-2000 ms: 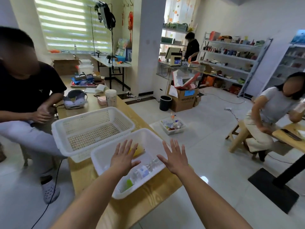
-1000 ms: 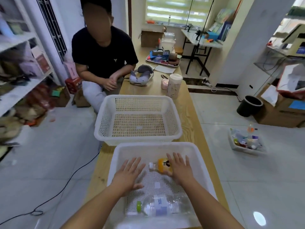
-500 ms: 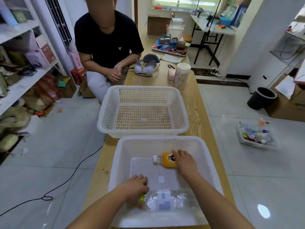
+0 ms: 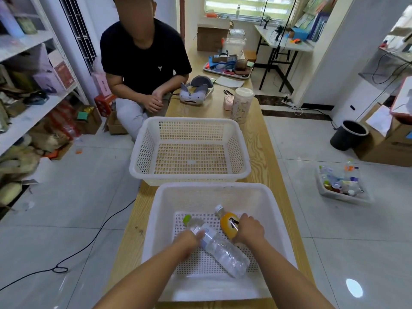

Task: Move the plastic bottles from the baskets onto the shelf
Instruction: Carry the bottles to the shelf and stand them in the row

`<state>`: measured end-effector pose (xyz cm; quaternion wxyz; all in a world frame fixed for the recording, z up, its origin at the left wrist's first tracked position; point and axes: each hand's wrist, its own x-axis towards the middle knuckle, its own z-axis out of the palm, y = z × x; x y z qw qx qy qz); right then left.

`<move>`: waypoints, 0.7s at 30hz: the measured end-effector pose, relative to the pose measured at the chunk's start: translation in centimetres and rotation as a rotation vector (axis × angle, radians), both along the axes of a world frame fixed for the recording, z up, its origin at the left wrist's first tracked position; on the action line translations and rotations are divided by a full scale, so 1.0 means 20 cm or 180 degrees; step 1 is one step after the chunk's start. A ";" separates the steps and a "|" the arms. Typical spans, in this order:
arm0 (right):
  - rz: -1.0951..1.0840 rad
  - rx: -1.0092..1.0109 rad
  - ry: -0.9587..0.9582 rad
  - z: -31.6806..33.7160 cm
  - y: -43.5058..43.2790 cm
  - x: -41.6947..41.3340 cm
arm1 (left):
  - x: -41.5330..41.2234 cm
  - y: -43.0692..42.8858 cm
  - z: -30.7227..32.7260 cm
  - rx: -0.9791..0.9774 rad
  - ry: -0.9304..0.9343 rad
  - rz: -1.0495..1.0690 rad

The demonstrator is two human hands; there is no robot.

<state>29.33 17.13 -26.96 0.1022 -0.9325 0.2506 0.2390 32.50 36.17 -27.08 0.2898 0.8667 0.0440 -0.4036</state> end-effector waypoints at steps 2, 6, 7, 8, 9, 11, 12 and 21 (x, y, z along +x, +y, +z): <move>-0.0180 0.0119 0.0071 0.00 0.00 -0.01 | -0.10 -0.07 -0.01 -0.0515 0.0884 0.0333; -0.0102 0.0013 0.0185 0.01 0.00 -0.03 | -0.17 -0.17 -0.04 -0.1342 0.1202 0.1643; -0.0144 0.0054 0.0212 0.02 0.00 -0.04 | -0.16 -0.18 -0.05 -0.1479 0.1195 0.1906; -0.0237 0.0173 0.0252 0.02 0.00 -0.06 | -0.15 -0.19 -0.05 -0.1557 0.1124 0.2070; -0.0391 0.0397 0.0304 0.02 0.00 -0.07 | -0.14 -0.19 -0.03 -0.1600 0.1015 0.2158; -0.0744 0.1045 0.0413 0.01 -0.01 -0.10 | -0.10 -0.18 0.00 -0.1488 0.0727 0.2235; -0.0882 0.1339 0.0436 0.01 -0.01 -0.10 | -0.08 -0.17 0.01 -0.1368 0.0609 0.2278; -0.2218 0.2527 -0.0182 -0.02 0.04 -0.08 | -0.07 -0.15 -0.05 -0.0650 0.0428 0.2413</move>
